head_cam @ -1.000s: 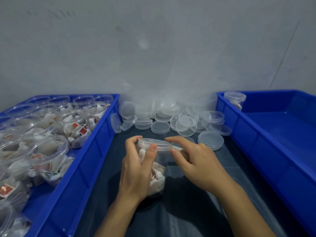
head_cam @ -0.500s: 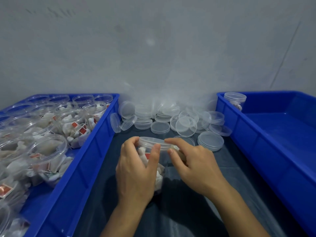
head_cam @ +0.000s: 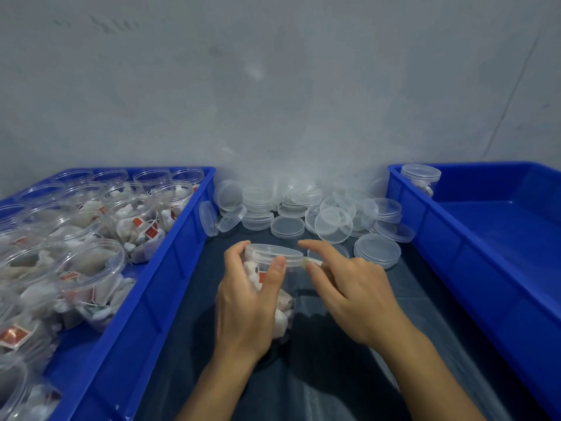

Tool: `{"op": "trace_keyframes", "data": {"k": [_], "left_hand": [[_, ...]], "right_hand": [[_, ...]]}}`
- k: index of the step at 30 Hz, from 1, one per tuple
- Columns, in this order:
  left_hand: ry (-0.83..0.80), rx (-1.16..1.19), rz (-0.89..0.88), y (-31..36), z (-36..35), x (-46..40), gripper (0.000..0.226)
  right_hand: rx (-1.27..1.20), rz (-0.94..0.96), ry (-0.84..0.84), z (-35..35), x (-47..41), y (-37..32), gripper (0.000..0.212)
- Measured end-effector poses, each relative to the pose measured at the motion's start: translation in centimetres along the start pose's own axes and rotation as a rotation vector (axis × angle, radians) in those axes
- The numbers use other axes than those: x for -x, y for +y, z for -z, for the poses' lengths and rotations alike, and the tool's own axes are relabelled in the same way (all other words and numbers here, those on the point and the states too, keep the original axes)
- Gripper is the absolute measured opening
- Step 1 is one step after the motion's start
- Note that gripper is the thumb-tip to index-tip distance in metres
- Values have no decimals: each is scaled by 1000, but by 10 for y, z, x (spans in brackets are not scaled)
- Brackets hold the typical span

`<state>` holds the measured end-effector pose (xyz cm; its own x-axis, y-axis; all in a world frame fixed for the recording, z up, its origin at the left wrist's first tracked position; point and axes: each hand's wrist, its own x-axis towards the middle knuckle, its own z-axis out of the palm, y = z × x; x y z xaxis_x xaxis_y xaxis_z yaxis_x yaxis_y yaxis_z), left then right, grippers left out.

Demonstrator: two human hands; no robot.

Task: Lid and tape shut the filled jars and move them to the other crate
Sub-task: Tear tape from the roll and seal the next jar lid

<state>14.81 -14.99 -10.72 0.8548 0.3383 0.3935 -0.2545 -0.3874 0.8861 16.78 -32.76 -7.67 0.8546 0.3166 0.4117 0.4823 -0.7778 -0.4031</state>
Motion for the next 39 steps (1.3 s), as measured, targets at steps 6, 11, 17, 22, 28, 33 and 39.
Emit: {"op": "trace_keyframes", "data": {"k": [6, 11, 17, 22, 28, 33, 39], "left_hand": [[-20, 62, 11, -4, 0, -2, 59], [-39, 110, 7, -7, -1, -1, 46], [-87, 164, 53, -8, 1, -3, 47], [22, -87, -12, -1, 2, -2, 62], [2, -220, -50, 4, 1, 3, 83], [-50, -67, 45, -3, 2, -4, 85], [-89, 69, 92, -7, 7, -7, 68]], "right_hand": [[0, 3, 5, -2, -1, 2, 36], [9, -10, -1, -4, -1, 2, 39], [-43, -11, 23, -8, 1, -2, 31], [-29, -45, 38, -7, 1, -7, 42], [-2, -42, 60, -8, 3, -14, 48], [-72, -12, -5, -4, 5, -17, 49], [-43, -28, 2, 4, 2, -8, 40]]}}
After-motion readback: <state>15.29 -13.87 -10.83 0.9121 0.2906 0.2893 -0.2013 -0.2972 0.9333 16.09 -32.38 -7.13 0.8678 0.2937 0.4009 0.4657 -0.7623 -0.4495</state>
